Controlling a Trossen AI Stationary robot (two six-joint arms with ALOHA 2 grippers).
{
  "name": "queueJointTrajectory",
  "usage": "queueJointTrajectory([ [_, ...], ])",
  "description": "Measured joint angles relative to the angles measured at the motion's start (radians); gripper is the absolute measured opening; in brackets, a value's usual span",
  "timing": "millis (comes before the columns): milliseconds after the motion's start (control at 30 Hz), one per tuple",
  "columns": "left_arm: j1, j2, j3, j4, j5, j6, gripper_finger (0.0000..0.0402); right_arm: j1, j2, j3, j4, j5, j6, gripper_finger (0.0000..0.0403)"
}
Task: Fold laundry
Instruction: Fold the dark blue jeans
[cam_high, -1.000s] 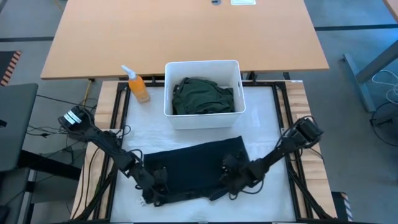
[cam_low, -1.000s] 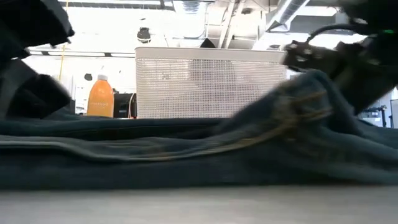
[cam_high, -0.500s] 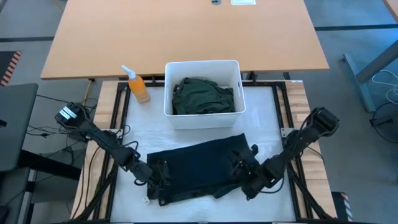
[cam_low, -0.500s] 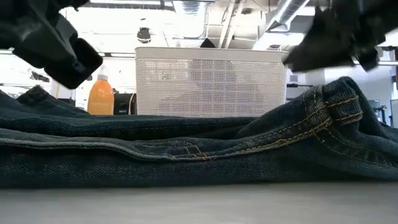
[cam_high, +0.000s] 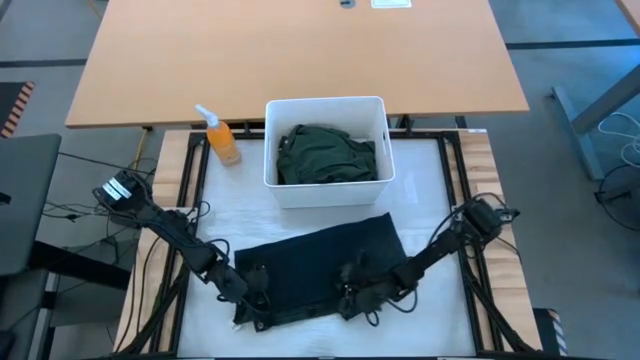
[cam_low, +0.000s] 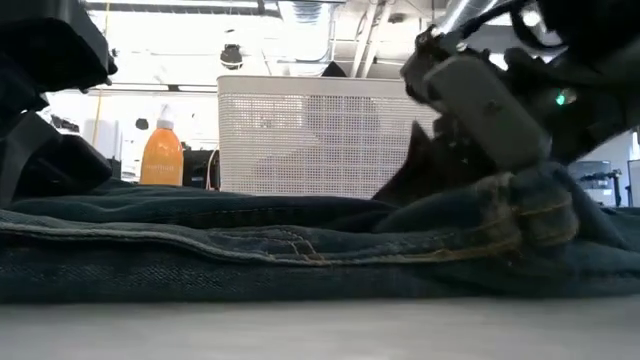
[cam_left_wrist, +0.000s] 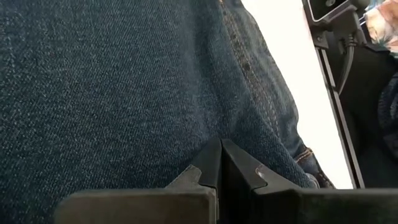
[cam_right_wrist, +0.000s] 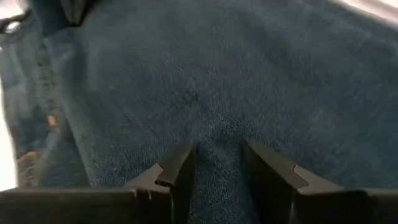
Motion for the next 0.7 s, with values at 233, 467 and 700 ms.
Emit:
queueJointTrajectory([
  [233, 0.010, -0.068, 0.000, -0.125, 0.066, -0.024, 0.0000, -0.057, 0.074, 0.007, -0.008, -0.027, 0.157, 0.0166],
  [467, 0.019, -0.285, -0.004, -0.306, 0.036, -0.039, 0.0000, -0.104, 0.066, 0.005, -0.027, -0.057, 0.170, 0.0166],
  [700, -0.018, -0.522, -0.002, -0.294, -0.196, 0.043, 0.0000, -0.141, -0.002, -0.001, -0.130, -0.082, 0.167, 0.0166],
])
